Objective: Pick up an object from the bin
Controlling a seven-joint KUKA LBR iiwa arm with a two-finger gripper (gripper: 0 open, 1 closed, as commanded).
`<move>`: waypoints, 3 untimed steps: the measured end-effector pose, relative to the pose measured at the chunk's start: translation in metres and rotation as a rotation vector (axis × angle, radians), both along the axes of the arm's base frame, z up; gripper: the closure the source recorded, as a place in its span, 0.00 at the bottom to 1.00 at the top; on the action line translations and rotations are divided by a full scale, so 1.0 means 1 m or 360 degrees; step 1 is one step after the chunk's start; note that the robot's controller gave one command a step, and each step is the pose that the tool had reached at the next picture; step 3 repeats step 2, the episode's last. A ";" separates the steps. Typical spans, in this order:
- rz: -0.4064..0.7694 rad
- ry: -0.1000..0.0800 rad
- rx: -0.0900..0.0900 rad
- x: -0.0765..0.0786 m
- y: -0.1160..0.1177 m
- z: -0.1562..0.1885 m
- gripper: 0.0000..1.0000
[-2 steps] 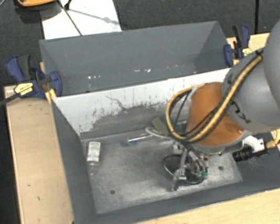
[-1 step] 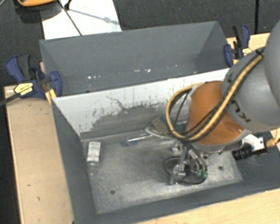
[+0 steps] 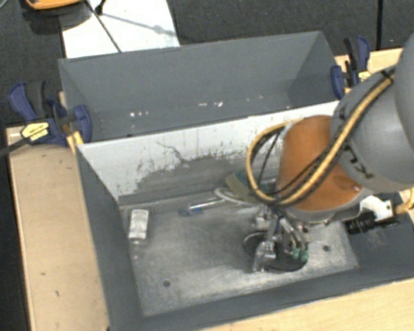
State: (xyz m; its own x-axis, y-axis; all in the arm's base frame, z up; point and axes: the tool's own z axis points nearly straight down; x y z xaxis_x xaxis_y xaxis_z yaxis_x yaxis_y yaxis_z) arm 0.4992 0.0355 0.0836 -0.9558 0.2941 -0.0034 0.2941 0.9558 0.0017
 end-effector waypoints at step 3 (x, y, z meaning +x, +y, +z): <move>0.0014 -0.0008 0.0000 0.003 0.000 0.112 1.00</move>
Offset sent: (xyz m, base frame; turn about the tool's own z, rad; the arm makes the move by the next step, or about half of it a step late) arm 0.0000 0.0002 0.0350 0.0000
